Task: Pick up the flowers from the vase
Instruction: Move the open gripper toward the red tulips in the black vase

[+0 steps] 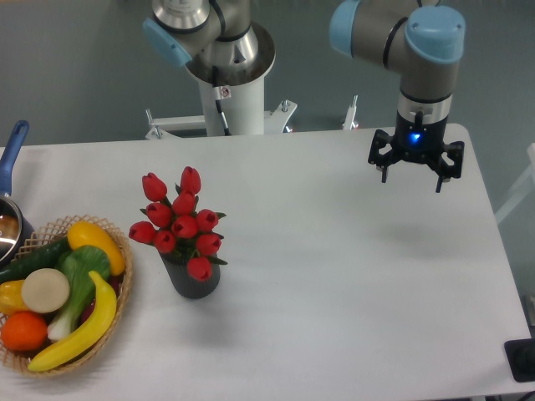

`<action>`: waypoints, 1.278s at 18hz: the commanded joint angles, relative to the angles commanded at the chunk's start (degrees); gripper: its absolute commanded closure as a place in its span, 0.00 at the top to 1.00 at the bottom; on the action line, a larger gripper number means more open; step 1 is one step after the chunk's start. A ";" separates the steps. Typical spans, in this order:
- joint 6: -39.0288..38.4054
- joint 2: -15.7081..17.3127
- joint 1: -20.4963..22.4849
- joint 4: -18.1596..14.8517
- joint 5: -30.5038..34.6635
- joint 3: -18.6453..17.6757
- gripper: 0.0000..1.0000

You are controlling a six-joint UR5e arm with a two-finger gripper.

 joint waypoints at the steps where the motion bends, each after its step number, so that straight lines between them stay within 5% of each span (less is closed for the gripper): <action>1: 0.00 0.00 0.09 0.00 0.00 -0.09 1.00; 10: -0.17 0.70 -0.18 0.88 -3.06 -2.98 1.00; 20: 1.14 12.03 -0.26 2.11 -20.72 -11.77 1.00; 23: 0.79 13.62 -0.44 2.02 -33.53 -13.35 1.00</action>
